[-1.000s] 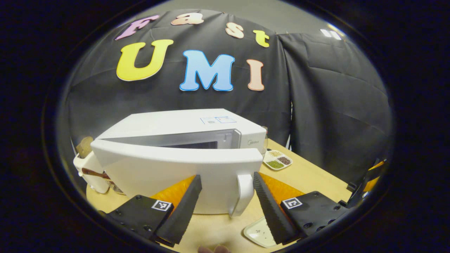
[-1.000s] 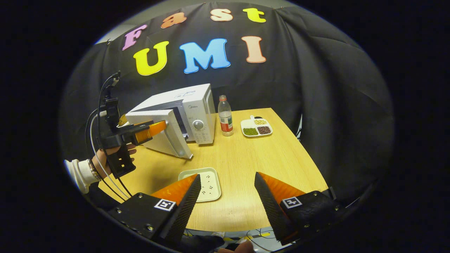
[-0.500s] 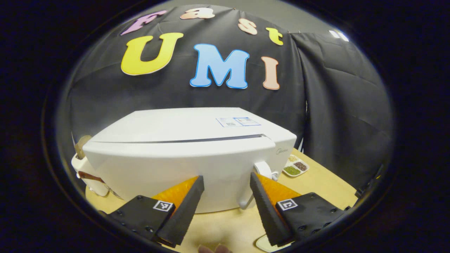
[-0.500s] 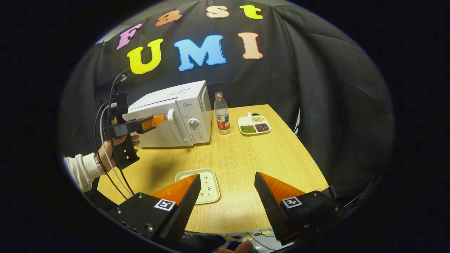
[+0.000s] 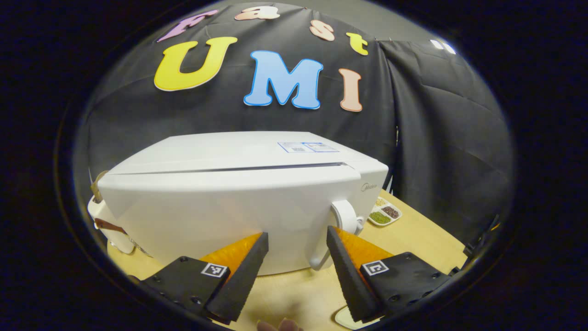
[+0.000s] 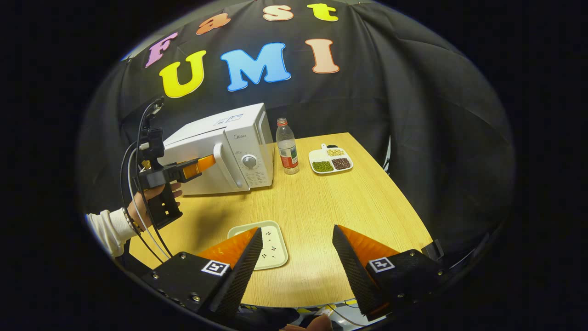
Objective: Open the microwave oven with the left hand, put the food in, and close the microwave oven.
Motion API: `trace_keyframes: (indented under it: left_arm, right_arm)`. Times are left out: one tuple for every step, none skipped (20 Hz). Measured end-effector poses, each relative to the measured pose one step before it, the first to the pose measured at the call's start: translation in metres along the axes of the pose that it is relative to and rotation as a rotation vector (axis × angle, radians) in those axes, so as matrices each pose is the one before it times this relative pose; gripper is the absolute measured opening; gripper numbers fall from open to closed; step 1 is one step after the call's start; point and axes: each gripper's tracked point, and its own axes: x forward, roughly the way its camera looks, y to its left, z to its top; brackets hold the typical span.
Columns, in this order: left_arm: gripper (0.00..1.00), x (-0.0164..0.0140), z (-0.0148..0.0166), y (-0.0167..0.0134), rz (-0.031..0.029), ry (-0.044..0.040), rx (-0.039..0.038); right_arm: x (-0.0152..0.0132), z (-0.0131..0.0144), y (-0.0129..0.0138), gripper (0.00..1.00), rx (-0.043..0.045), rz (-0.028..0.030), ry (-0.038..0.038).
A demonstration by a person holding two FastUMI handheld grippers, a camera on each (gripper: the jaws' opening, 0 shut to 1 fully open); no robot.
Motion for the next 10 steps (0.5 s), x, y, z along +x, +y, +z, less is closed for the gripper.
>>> trace_keyframes:
  left_arm:
    - [0.91, 0.00449, 0.00323, 0.00251, 0.00101, 0.0044, 0.02877]
    - [0.9, -0.00164, -0.0043, -0.00577, -0.00153, 0.02159, -0.0061]
    - [0.87, 0.00505, 0.00074, -0.0013, 0.00012, 0.00256, 0.0047]
    - [0.84, -0.00412, 0.00054, 0.00171, 0.00465, -0.00138, 0.01516]
    - [0.84, -0.00781, 0.00226, 0.00673, 0.02682, -0.01531, 0.01332]
    - [0.88, -0.0061, -0.00008, 0.00046, -0.00409, -0.00261, -0.00693]
    - [0.89, -0.00978, -0.00517, -0.00736, -0.0203, 0.00196, -0.03329]
    - [0.91, -0.01011, -0.01032, -0.00612, -0.01546, 0.01548, -0.03991]
    - [0.93, -0.01268, -0.01122, -0.00156, 0.00278, 0.02074, -0.02621]
    - [0.96, -0.01556, -0.0058, 0.00069, 0.01101, 0.01292, -0.01244]
  right_arm:
    - [-0.00132, 0.00012, -0.00068, 0.94, 0.00368, -0.00048, -0.00077]
    - [-0.00188, 0.00036, -0.00112, 0.94, 0.00085, 0.00069, -0.00271]
    - [-0.00181, 0.00303, -0.00039, 0.94, 0.0025, -0.00192, -0.00948]
    - [-0.002, 0.0017, -0.0005, 0.94, 0.00567, 0.00087, -0.00744]
    - [-0.00127, 0.00218, 0.00033, 0.94, 0.00302, 0.00192, -0.00563]
    - [-0.00199, 0.00064, -0.00137, 0.94, -0.00235, -0.00231, -0.00799]
    - [-0.00098, 0.0047, -0.00135, 0.94, -0.00117, -0.00019, -0.01413]
    - [-0.00061, 0.00388, -0.00099, 0.94, -0.00016, 0.00153, -0.01275]
    - [-0.00084, 0.00577, -0.00156, 0.94, -0.00031, 0.0018, -0.01048]
    - [-0.0007, 0.00476, -0.0015, 0.94, 0.00018, 0.00563, -0.01099]
